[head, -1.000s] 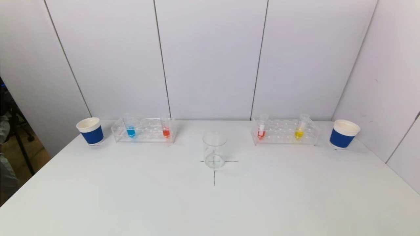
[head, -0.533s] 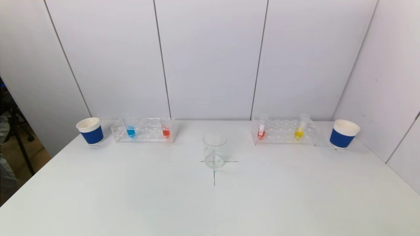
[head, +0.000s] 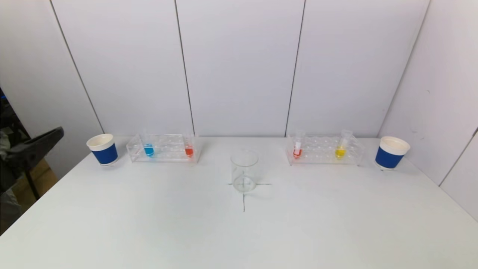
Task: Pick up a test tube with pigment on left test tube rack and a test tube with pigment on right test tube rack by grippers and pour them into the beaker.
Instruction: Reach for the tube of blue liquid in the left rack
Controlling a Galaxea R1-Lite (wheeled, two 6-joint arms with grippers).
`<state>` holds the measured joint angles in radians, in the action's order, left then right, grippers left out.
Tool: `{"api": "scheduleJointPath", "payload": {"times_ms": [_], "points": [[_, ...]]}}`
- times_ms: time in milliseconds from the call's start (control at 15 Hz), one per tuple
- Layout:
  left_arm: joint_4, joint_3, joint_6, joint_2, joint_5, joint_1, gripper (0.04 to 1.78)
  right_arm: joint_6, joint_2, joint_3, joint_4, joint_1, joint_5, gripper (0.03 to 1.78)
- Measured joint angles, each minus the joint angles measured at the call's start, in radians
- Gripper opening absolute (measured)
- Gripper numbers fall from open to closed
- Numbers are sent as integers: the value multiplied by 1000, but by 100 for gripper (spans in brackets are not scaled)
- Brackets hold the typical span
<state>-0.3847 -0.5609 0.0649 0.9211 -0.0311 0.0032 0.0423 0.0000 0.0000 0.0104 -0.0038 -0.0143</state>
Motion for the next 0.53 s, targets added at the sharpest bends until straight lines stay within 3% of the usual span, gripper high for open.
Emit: {"api": "scheduleJointPath", "payload": {"times_ms": [533], "points": [[-309,6,-6,346,-2,4,176,0,0,0,0,0,1,176]]}}
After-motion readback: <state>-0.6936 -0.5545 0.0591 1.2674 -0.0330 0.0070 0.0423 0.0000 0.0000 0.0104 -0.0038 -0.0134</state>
